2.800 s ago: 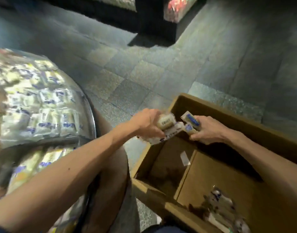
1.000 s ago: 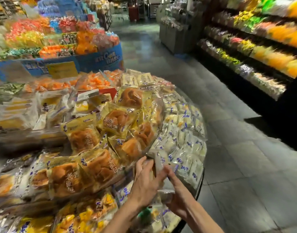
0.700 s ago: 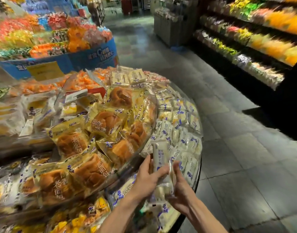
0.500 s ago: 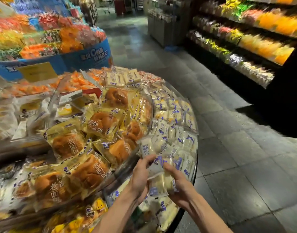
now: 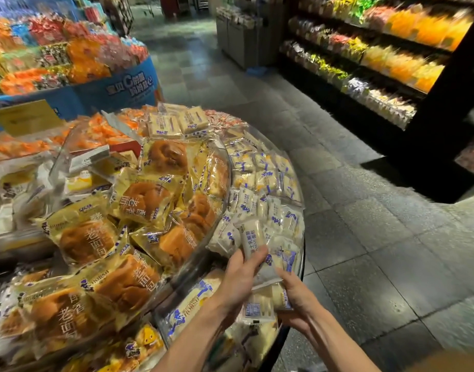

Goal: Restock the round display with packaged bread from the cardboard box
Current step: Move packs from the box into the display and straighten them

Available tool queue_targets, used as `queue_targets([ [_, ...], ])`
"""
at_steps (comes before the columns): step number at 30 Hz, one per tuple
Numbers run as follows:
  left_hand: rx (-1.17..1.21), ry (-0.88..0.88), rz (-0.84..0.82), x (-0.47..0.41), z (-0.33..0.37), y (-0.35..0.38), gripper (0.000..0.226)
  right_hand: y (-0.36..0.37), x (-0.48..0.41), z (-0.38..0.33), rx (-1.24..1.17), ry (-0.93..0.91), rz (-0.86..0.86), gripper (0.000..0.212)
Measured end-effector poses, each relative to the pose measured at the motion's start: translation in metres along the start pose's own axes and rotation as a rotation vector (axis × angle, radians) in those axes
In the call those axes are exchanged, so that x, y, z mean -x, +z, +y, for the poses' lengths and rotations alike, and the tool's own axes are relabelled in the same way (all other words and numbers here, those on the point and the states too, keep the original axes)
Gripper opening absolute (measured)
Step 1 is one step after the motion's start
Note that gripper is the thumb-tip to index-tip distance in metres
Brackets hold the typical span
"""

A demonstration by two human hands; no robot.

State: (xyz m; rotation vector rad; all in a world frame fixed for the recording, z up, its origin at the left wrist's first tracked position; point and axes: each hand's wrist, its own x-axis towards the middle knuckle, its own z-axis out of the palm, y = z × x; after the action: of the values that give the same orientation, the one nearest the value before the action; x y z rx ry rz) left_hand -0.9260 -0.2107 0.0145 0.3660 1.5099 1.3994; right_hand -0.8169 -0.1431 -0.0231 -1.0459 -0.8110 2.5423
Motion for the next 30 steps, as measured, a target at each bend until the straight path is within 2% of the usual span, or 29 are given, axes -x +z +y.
queue_targets([
  [2,-0.084,0.053,0.016,-0.010,0.000,0.013,0.081,-0.011,-0.002,-0.005,-0.031,-0.004,-0.002,0.040],
  [4,-0.142,0.069,0.023,-0.021,0.000,0.023,0.091,-0.023,-0.006,-0.012,-0.061,-0.006,-0.002,0.033],
  [6,-0.169,0.089,0.021,-0.033,0.001,0.032,0.087,-0.035,-0.010,-0.019,-0.085,-0.023,0.006,0.045],
  [9,-0.235,0.156,0.070,-0.047,0.014,0.039,0.046,-0.052,-0.022,-0.030,-0.100,-0.025,0.005,0.063],
  [12,-0.404,0.238,0.295,-0.077,0.039,0.020,0.023,-0.063,-0.035,-0.041,-0.143,-0.025,0.003,0.082],
  [13,-0.485,0.246,0.367,-0.091,0.050,0.009,0.024,-0.066,-0.040,-0.045,-0.158,-0.028,-0.004,0.085],
  [16,-0.727,0.258,0.471,-0.132,0.072,-0.020,0.061,-0.068,-0.054,-0.057,-0.140,-0.045,-0.020,0.077],
  [17,-0.836,0.284,0.484,-0.144,0.074,-0.027,0.065,-0.068,-0.058,-0.060,-0.120,-0.049,-0.025,0.075],
  [19,-1.042,0.347,0.489,-0.166,0.069,-0.035,0.057,-0.067,-0.065,-0.066,-0.082,-0.055,-0.040,0.073],
  [22,-1.208,0.382,0.466,-0.193,0.061,-0.039,0.051,-0.066,-0.074,-0.074,-0.059,-0.063,-0.061,0.075],
  [27,-1.640,0.343,0.481,-0.208,0.053,-0.041,0.040,-0.069,-0.079,-0.083,-0.063,-0.072,-0.053,0.075],
  [30,-1.746,0.348,0.505,-0.206,0.050,-0.039,0.038,-0.071,-0.080,-0.087,-0.070,-0.065,-0.056,0.072],
])
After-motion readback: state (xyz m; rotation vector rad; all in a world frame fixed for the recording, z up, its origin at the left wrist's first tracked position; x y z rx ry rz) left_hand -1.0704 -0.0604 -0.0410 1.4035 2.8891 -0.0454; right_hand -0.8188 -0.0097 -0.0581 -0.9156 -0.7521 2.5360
